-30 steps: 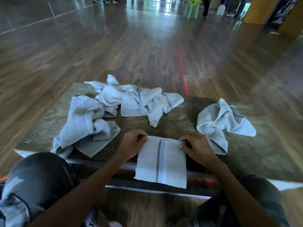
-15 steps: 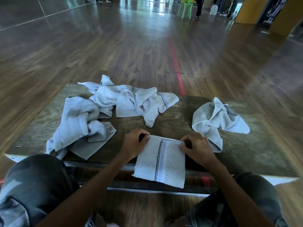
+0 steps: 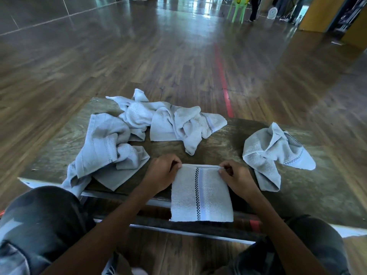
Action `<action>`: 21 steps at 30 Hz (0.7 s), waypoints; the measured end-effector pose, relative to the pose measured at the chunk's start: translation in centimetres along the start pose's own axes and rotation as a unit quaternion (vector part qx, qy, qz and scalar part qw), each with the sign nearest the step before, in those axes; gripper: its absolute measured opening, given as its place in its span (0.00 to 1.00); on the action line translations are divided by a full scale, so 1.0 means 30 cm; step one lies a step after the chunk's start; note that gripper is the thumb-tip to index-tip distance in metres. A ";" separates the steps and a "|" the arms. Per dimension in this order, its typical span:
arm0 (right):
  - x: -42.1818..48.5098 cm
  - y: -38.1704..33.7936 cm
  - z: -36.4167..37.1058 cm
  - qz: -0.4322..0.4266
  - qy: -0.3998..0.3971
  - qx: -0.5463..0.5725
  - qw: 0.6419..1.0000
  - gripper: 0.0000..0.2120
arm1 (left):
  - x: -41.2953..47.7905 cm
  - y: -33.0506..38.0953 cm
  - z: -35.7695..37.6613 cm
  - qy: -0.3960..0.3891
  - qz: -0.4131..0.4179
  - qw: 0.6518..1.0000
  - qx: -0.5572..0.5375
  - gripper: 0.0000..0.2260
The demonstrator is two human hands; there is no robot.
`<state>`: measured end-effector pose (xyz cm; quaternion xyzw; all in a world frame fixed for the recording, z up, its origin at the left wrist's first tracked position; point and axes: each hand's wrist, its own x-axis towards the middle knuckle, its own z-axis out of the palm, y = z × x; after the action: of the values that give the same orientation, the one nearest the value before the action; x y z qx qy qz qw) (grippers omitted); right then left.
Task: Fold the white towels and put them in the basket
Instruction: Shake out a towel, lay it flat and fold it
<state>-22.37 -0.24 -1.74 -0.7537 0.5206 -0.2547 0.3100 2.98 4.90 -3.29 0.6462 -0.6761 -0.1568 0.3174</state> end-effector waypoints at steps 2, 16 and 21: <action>0.014 0.003 0.006 0.004 0.003 0.011 1.000 0.03 | -0.005 0.005 -0.006 0.019 0.013 1.000 0.012 0.03; 0.037 0.023 -0.007 -0.065 -0.052 -0.094 0.992 0.06 | 0.001 0.021 0.025 -0.012 0.099 0.992 0.082 0.13; 0.051 0.037 -0.001 -0.082 -0.040 -0.100 0.991 0.02 | 0.016 0.022 0.048 -0.037 0.082 0.994 0.060 0.12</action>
<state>-22.59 -1.99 -2.44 -0.8306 0.4669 -0.1961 0.2317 1.59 4.21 -3.84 0.6001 -0.7464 -0.1133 0.2644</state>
